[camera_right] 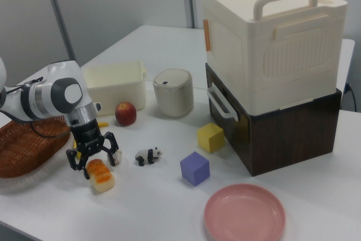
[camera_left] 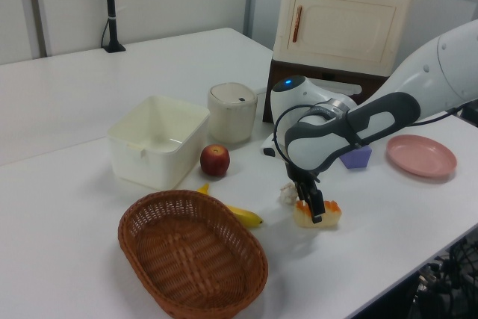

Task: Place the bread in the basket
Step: 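Close the gripper on the bread roll, then lift the bread roll and carry it over the wicker basket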

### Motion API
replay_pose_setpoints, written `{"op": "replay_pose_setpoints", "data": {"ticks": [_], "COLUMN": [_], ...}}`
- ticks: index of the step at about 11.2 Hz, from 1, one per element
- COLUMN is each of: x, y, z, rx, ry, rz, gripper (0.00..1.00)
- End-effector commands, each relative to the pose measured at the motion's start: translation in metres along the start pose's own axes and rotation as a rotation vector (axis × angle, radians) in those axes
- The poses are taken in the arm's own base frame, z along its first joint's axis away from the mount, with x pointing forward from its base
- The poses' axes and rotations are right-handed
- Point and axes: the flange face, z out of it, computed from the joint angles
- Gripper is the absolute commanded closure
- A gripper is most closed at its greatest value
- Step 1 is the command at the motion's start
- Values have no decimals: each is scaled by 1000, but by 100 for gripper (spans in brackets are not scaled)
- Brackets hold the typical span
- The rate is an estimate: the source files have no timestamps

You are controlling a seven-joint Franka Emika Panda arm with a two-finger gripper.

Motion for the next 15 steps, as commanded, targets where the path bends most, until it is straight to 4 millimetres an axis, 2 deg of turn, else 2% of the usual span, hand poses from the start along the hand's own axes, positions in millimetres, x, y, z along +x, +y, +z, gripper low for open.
{"op": "replay_pose_setpoints", "data": {"ticks": [1, 2, 3, 6, 9, 11, 15], "x": [0, 0, 0, 1, 2, 19, 54], "y": [1, 2, 8, 9, 15, 11, 3], "z": [-4, -5, -12, -17, -42, -67, -134], "rx": [-37, -36, -44, -33, -40, -62, -47], "ry": [-7, -8, 0, -1, -7, 12, 176], "rz": [16, 18, 27, 83, 227, 307, 486], "gripper": [63, 77, 80, 82, 82, 82, 82]}}
